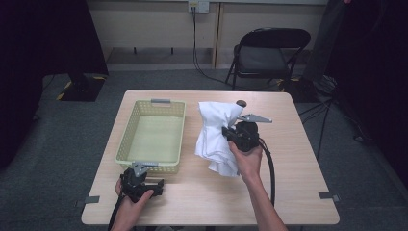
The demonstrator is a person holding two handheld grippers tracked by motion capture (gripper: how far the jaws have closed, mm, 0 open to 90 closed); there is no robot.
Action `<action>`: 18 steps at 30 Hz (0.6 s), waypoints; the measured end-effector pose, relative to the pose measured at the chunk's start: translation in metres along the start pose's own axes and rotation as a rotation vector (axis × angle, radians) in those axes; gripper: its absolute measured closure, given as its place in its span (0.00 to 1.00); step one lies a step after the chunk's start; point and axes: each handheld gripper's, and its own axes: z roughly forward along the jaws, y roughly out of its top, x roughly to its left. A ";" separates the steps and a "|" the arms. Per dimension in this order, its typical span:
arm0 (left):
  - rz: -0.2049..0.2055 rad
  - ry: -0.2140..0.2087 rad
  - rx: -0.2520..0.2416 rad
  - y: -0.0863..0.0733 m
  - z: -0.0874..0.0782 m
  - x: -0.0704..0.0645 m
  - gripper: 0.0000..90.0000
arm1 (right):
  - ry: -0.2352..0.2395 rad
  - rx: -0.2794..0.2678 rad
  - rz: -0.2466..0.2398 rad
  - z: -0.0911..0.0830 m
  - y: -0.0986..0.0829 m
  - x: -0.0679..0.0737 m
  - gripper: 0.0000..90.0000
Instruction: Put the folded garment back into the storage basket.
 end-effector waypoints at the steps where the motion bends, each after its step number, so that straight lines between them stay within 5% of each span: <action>1: 0.000 0.000 0.000 0.000 0.000 0.000 0.00 | 0.002 -0.001 -0.003 0.000 0.001 0.001 0.93; 18: 0.000 0.001 0.000 0.000 0.000 0.000 0.00 | 0.043 -0.012 -0.028 0.006 0.017 0.023 0.93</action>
